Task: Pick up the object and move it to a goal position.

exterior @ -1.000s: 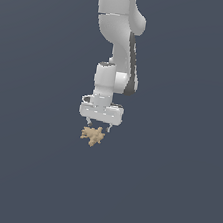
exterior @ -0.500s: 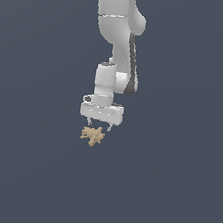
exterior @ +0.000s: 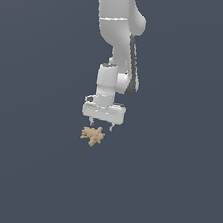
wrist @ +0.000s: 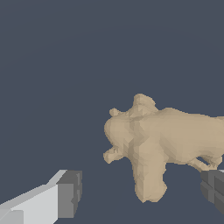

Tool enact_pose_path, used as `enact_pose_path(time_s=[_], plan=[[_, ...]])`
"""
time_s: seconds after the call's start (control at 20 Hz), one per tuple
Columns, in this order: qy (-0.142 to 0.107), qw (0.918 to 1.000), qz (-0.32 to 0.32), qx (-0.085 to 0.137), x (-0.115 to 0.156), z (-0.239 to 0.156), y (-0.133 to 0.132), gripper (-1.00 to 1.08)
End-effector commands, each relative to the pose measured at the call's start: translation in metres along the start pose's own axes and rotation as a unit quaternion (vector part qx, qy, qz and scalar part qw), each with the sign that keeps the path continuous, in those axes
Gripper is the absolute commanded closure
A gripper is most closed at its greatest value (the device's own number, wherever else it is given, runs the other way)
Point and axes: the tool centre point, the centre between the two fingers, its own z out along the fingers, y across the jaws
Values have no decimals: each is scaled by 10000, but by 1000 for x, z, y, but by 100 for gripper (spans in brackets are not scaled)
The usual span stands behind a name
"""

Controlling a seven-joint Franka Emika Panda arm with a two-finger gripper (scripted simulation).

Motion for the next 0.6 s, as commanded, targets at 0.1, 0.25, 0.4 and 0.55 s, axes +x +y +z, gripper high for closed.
enact_pose_path(time_s=[0.1, 0.25, 0.4, 0.55], plan=[[126, 9999, 70, 15, -4, -2, 2, -100], [225, 9997, 125, 27, -7, -3, 4, -100], [298, 9994, 165, 35, -9, -5, 5, -100], [341, 9992, 190, 40, -10, -6, 6, -100]])
